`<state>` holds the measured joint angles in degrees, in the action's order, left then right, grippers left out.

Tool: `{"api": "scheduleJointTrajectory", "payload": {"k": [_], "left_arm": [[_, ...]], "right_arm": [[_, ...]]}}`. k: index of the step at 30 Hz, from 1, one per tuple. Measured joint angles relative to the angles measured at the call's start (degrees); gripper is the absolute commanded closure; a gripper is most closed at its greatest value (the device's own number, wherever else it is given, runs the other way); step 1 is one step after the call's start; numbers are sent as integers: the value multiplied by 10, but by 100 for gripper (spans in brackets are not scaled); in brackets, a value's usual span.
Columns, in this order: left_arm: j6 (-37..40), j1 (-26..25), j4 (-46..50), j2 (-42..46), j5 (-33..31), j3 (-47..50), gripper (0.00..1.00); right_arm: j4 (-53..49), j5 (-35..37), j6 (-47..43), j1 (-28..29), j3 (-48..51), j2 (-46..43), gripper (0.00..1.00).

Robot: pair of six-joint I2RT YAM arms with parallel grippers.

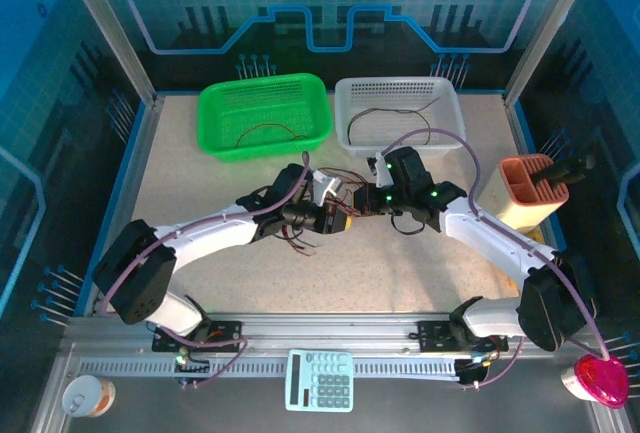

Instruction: Untangle the cables

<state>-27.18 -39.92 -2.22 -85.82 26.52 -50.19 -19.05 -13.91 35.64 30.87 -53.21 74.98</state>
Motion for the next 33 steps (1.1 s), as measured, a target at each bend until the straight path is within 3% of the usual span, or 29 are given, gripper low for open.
{"api": "scheduleJointTrajectory", "payload": {"k": [3,5,14,22,33], "left_arm": [[-1,0,5,16,-1,-2,100],[-1,0,15,28,-1,-11,100],[-4,0,73,76,-9,-104,100],[-24,0,106,88,-6,-161,100],[-70,0,110,116,6,-196,100]], "right_arm": [[-3,1,-1,-1,-5,-6,59],[-6,4,-6,-4,-5,-20,50],[8,30,-31,-48,3,-73,27],[77,31,-77,-48,65,-63,21],[188,32,-89,-26,68,-2,25]]}}
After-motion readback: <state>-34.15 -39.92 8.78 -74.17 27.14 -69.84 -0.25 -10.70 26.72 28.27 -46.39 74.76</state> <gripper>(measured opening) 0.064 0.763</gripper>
